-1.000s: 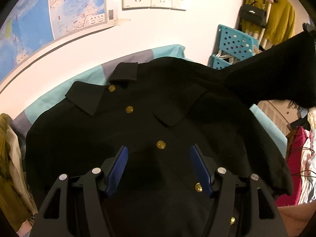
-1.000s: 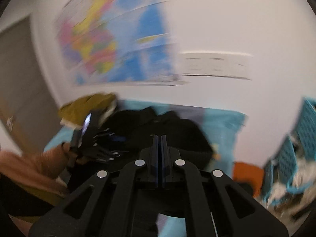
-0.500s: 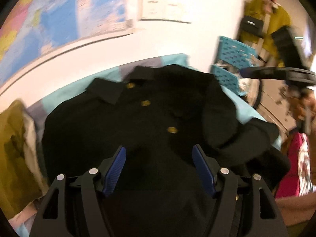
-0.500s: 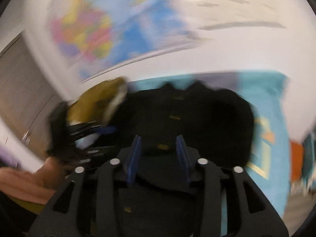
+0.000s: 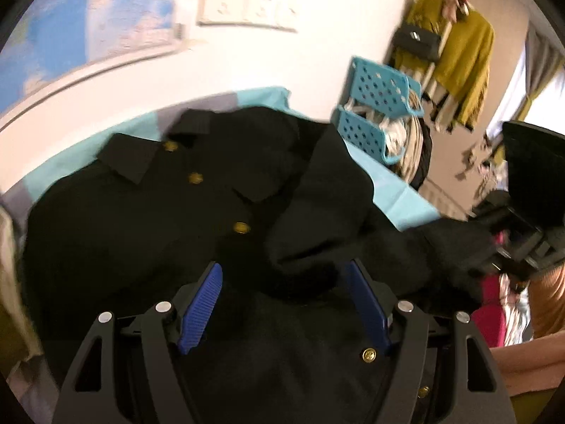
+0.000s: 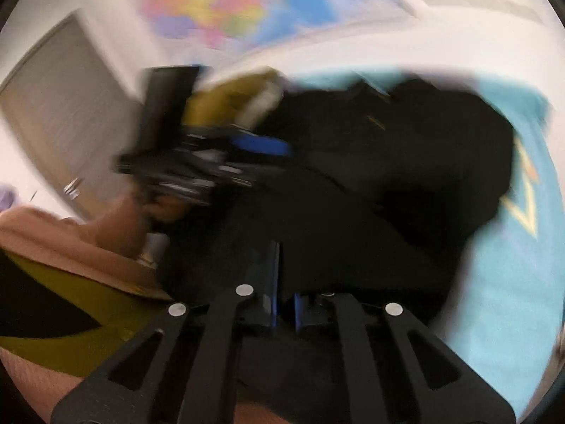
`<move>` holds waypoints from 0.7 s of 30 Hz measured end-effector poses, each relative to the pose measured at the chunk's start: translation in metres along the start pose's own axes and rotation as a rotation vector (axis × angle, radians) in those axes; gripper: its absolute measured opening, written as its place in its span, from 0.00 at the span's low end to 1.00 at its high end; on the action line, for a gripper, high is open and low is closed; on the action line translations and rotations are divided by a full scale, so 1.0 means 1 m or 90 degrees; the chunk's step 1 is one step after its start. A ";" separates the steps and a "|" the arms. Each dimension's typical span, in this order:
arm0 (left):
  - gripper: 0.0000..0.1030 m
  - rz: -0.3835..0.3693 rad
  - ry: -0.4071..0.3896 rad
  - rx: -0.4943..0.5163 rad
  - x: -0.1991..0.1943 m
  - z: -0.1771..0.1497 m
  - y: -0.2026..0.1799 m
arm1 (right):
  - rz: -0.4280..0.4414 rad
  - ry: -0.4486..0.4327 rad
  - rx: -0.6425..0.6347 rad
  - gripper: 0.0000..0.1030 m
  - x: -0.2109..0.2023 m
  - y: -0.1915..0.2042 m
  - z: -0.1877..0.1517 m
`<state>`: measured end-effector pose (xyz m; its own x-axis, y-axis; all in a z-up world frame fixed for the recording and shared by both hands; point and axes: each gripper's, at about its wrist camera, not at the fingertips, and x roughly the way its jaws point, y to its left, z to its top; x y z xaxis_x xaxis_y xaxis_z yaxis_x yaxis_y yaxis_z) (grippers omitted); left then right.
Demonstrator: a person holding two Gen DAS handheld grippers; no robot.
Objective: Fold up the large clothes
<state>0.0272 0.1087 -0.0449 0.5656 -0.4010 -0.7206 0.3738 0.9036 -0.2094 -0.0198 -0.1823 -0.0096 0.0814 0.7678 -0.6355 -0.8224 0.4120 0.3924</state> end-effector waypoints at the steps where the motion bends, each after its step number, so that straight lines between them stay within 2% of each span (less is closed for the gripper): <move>1: 0.68 0.005 -0.012 -0.008 -0.009 0.000 0.005 | 0.013 -0.013 -0.025 0.06 0.003 0.014 0.008; 4: 0.68 0.049 -0.050 -0.028 -0.039 0.001 0.025 | 0.061 -0.008 -0.062 0.11 0.029 0.044 0.029; 5: 0.68 0.072 -0.054 -0.039 -0.047 0.000 0.033 | 0.068 0.010 -0.062 0.30 0.043 0.051 0.034; 6: 0.68 0.091 -0.053 -0.047 -0.051 0.000 0.039 | 0.075 0.033 -0.061 0.55 0.058 0.056 0.036; 7: 0.68 0.106 -0.051 -0.052 -0.055 -0.002 0.043 | 0.082 0.062 -0.064 0.63 0.072 0.060 0.034; 9: 0.68 0.113 -0.045 -0.057 -0.058 -0.006 0.047 | 0.060 0.096 -0.096 0.65 0.082 0.067 0.026; 11: 0.68 0.093 -0.030 -0.051 -0.057 -0.014 0.043 | 0.055 0.098 -0.091 0.65 0.077 0.061 0.025; 13: 0.70 0.069 -0.010 -0.029 -0.052 -0.022 0.033 | 0.036 0.074 -0.067 0.65 0.055 0.043 0.024; 14: 0.72 0.045 0.001 -0.019 -0.047 -0.027 0.025 | -0.001 0.054 -0.058 0.65 0.041 0.031 0.024; 15: 0.74 0.027 0.010 -0.015 -0.044 -0.030 0.021 | -0.047 0.028 -0.037 0.66 0.025 0.013 0.023; 16: 0.74 -0.003 0.024 -0.007 -0.038 -0.034 0.014 | -0.069 0.013 -0.017 0.66 0.014 -0.002 0.022; 18: 0.75 -0.056 0.035 0.008 -0.031 -0.041 -0.001 | -0.142 -0.045 0.084 0.68 -0.016 -0.058 0.021; 20: 0.76 -0.078 0.039 0.027 -0.027 -0.043 -0.015 | -0.126 -0.081 0.174 0.68 -0.030 -0.101 0.017; 21: 0.76 -0.085 0.039 0.034 -0.026 -0.044 -0.022 | -0.143 -0.091 0.205 0.67 -0.033 -0.118 0.014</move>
<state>-0.0279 0.1055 -0.0506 0.4630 -0.5059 -0.7278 0.4824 0.8327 -0.2719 0.0827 -0.2497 -0.0261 0.3345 0.6925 -0.6391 -0.5586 0.6919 0.4574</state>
